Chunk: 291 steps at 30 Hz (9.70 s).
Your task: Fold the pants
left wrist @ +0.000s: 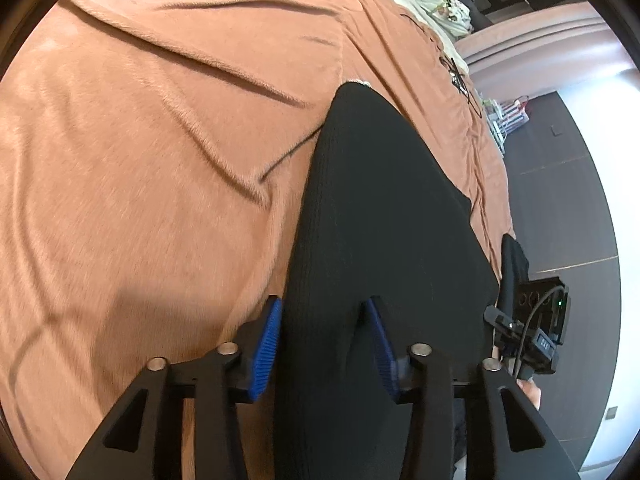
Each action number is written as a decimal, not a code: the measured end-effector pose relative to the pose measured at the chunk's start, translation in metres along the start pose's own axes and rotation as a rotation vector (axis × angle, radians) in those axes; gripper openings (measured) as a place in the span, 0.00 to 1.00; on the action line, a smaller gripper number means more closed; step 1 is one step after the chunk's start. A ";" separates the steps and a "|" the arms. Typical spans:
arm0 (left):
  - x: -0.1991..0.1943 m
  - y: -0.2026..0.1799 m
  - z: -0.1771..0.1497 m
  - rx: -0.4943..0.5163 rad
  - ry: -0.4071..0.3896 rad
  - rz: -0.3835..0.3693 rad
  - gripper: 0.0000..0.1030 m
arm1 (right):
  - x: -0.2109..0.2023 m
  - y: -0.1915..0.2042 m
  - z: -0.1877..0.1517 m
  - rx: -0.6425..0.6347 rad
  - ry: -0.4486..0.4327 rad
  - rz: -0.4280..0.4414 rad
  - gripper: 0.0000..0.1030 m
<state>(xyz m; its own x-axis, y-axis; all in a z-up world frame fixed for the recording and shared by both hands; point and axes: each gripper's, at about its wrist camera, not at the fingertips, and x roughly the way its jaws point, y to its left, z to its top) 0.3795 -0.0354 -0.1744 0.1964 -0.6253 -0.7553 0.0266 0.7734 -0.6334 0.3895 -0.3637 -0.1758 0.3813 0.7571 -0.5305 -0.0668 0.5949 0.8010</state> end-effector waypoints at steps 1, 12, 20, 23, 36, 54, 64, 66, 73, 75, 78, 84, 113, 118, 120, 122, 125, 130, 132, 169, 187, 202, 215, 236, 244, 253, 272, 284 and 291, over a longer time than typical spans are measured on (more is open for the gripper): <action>0.002 0.001 0.003 0.001 -0.001 -0.009 0.39 | 0.001 -0.001 0.002 0.001 -0.001 0.006 0.67; 0.012 0.010 0.029 -0.026 0.001 -0.081 0.38 | -0.003 0.006 0.004 -0.044 0.013 -0.064 0.67; 0.019 0.005 0.039 -0.007 0.016 -0.112 0.38 | 0.007 0.001 0.013 -0.048 0.016 0.028 0.67; 0.023 0.007 0.039 -0.020 0.026 -0.119 0.38 | 0.006 0.000 0.012 -0.071 0.029 0.040 0.63; 0.011 -0.003 0.036 0.007 0.011 -0.109 0.24 | 0.016 0.008 0.017 -0.096 0.072 0.007 0.63; 0.000 -0.008 0.034 0.019 -0.027 -0.146 0.12 | -0.007 0.025 0.000 -0.172 -0.016 0.100 0.26; -0.035 -0.029 0.026 0.083 -0.102 -0.173 0.11 | -0.026 0.081 -0.024 -0.302 -0.108 0.027 0.26; -0.046 -0.032 0.022 0.094 -0.123 -0.181 0.11 | -0.028 0.094 -0.032 -0.326 -0.132 0.011 0.26; -0.088 -0.046 0.003 0.142 -0.204 -0.181 0.10 | -0.040 0.135 -0.066 -0.416 -0.192 -0.001 0.26; -0.102 -0.049 -0.003 0.150 -0.231 -0.186 0.10 | -0.045 0.145 -0.078 -0.439 -0.213 -0.002 0.26; -0.120 -0.052 -0.010 0.160 -0.265 -0.192 0.10 | -0.047 0.156 -0.092 -0.470 -0.240 0.001 0.26; -0.154 -0.060 -0.023 0.187 -0.339 -0.206 0.09 | -0.052 0.173 -0.112 -0.531 -0.271 0.002 0.26; -0.319 -0.095 -0.136 0.301 -0.582 -0.167 0.08 | -0.095 0.219 -0.189 -0.731 -0.371 0.093 0.26; -0.346 -0.104 -0.159 0.334 -0.623 -0.152 0.08 | -0.102 0.216 -0.198 -0.756 -0.378 0.127 0.26; -0.355 -0.105 -0.167 0.338 -0.637 -0.158 0.08 | -0.104 0.217 -0.200 -0.771 -0.380 0.132 0.26; -0.362 -0.104 -0.172 0.338 -0.651 -0.161 0.08 | -0.104 0.218 -0.201 -0.783 -0.375 0.135 0.26; -0.370 -0.099 -0.179 0.337 -0.670 -0.163 0.08 | -0.099 0.223 -0.194 -0.808 -0.367 0.136 0.26; -0.383 -0.085 -0.183 0.325 -0.699 -0.172 0.08 | -0.085 0.230 -0.182 -0.837 -0.357 0.143 0.25; -0.388 -0.079 -0.184 0.316 -0.711 -0.172 0.08 | -0.073 0.232 -0.176 -0.858 -0.351 0.139 0.25; -0.460 0.113 -0.107 0.095 -0.880 -0.105 0.08 | 0.165 0.331 -0.047 -1.002 -0.116 0.171 0.25; -0.516 0.215 -0.063 -0.024 -0.945 0.039 0.08 | 0.310 0.421 -0.032 -1.054 0.041 0.221 0.25; -0.538 0.278 -0.014 -0.100 -0.962 0.169 0.08 | 0.411 0.454 -0.008 -0.978 0.123 0.252 0.25; -0.493 0.324 0.067 -0.146 -0.845 0.250 0.08 | 0.465 0.423 0.034 -0.831 0.175 0.224 0.25; -0.441 0.367 0.120 -0.284 -0.698 0.504 0.30 | 0.507 0.355 0.081 -0.577 0.302 0.215 0.46; -0.446 0.363 0.078 -0.271 -0.696 0.533 0.39 | 0.501 0.353 0.110 -0.549 0.265 0.232 0.46; -0.436 0.388 0.037 -0.354 -0.659 0.549 0.39 | 0.455 0.366 0.156 -0.638 0.011 -0.032 0.37; -0.413 0.314 0.013 -0.240 -0.736 0.412 0.39 | 0.450 0.384 0.063 -1.022 0.139 0.136 0.27; -0.361 0.316 0.025 -0.211 -0.629 0.518 0.39 | 0.489 0.361 0.067 -1.074 0.166 0.014 0.24; -0.358 0.318 0.021 -0.235 -0.610 0.523 0.39 | 0.479 0.368 0.048 -1.105 0.165 -0.052 0.24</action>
<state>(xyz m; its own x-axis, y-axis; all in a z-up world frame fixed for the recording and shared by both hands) 0.3380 0.4361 -0.1020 0.6244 0.0265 -0.7807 -0.4073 0.8638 -0.2964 0.5915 0.2053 -0.1222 0.2856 0.7020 -0.6524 -0.8684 0.4775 0.1336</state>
